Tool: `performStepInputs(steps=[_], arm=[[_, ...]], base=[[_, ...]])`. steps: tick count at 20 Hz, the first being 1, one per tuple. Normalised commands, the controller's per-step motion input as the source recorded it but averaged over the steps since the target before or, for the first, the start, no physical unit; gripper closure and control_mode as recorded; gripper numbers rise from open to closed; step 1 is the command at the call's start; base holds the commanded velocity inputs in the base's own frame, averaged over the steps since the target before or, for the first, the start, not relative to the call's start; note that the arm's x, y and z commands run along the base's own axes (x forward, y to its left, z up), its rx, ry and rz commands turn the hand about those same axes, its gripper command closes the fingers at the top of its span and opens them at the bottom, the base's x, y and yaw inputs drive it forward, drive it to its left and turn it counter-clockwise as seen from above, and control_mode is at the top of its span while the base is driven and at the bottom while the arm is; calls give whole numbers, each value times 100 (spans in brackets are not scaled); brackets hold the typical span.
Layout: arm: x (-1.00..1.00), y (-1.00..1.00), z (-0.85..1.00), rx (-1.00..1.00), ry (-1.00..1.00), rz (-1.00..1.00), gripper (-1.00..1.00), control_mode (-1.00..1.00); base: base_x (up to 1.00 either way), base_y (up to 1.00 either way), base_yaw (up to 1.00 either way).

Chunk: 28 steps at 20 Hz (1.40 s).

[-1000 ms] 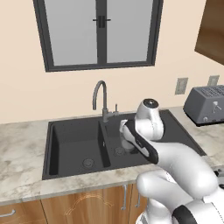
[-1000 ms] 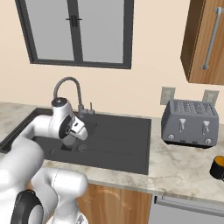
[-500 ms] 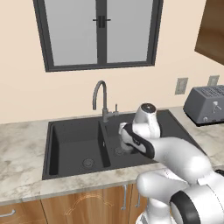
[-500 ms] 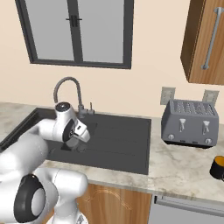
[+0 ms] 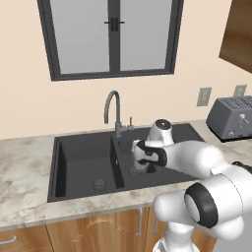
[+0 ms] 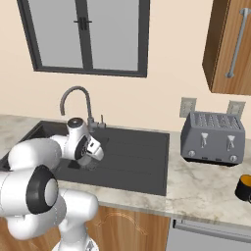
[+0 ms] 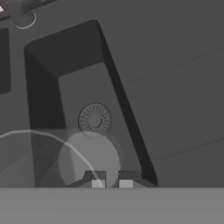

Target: Move any existing items from the left basin to the right basin for drying. Then move the mug from the counter to the left basin of the sink for washing.

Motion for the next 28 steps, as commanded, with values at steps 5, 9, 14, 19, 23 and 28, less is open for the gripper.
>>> performStepInputs(steps=[5,9,14,19,23,28], arm=[[17,0,-20,0,6,1,100,-100],[16,0,-18,0,9,1,100,-100],[14,0,-18,0,7,0,100,-100],[11,0,-17,0,5,0,100,-100],[13,0,-14,0,5,0,100,-100],[7,0,-17,0,3,0,100,-100]], base=[[0,0,0],[0,0,0],[0,0,0],[0,0,0],[0,0,0],[0,0,0]])
